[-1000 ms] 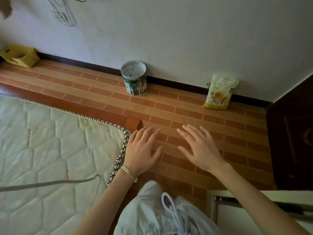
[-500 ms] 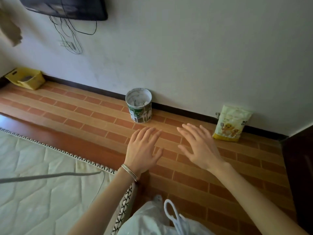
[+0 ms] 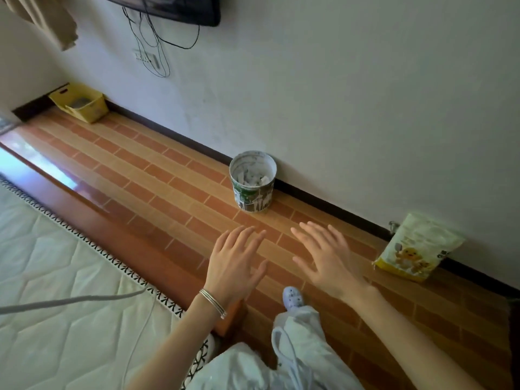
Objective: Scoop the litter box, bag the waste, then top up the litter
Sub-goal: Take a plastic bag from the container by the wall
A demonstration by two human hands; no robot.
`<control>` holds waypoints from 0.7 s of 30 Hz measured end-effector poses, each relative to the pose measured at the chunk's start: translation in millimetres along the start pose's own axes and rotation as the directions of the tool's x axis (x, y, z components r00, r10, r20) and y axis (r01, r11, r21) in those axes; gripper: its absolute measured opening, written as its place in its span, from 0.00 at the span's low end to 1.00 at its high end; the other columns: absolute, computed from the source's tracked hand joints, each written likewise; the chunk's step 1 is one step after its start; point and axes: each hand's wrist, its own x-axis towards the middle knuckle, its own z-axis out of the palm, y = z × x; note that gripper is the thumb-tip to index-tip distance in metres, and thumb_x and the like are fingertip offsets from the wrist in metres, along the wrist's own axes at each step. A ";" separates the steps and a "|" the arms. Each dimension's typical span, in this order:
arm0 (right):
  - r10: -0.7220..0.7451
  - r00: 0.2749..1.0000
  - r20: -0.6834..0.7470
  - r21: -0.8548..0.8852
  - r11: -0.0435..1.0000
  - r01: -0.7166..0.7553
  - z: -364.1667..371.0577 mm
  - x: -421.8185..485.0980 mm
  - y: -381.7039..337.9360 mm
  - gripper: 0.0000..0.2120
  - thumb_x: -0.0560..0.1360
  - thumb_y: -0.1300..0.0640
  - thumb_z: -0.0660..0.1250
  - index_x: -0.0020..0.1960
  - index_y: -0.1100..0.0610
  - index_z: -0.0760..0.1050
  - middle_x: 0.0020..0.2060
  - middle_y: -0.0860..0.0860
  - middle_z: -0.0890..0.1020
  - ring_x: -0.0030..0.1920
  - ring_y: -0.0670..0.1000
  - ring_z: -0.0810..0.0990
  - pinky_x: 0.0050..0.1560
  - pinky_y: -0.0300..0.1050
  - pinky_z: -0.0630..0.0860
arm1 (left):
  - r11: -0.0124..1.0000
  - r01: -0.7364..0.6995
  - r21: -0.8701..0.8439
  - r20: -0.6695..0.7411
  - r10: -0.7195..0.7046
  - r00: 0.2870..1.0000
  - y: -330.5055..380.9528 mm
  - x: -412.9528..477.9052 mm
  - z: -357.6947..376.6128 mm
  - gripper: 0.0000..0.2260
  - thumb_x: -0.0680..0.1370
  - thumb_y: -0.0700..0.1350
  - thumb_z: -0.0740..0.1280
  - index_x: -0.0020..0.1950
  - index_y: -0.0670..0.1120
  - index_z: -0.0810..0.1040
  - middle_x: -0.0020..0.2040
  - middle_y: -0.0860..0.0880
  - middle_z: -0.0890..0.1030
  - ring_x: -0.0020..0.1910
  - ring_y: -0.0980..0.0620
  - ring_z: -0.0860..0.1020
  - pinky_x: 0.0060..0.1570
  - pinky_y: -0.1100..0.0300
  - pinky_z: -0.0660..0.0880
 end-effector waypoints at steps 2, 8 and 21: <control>-0.044 0.999 0.006 0.008 0.999 0.044 -2.7 25.5 18.5 0.27 0.76 0.39 0.49 0.71 0.50 0.63 0.69 0.49 0.69 0.70 0.49 0.65 0.70 0.55 0.60 | 0.999 0.039 -0.005 -0.006 -0.039 0.999 3.1 25.1 5.7 0.25 0.74 0.60 0.56 0.68 0.52 0.71 0.63 0.49 0.76 0.64 0.48 0.73 0.63 0.48 0.69; -0.186 0.982 0.025 -0.010 0.983 0.186 -23.6 115.7 76.8 0.27 0.76 0.40 0.50 0.71 0.51 0.64 0.68 0.50 0.70 0.70 0.50 0.66 0.69 0.56 0.61 | 0.986 0.168 0.005 -0.027 -0.168 0.985 4.4 110.4 8.0 0.25 0.75 0.61 0.56 0.69 0.53 0.69 0.65 0.51 0.75 0.65 0.49 0.71 0.65 0.49 0.66; -0.488 0.870 0.071 0.048 0.873 0.486 -17.6 271.3 94.0 0.26 0.76 0.41 0.52 0.70 0.50 0.64 0.67 0.50 0.71 0.69 0.49 0.66 0.69 0.55 0.62 | 0.881 0.473 0.006 -0.089 -0.471 0.878 -40.6 177.8 5.9 0.25 0.73 0.59 0.56 0.66 0.51 0.73 0.62 0.49 0.77 0.63 0.46 0.74 0.62 0.47 0.70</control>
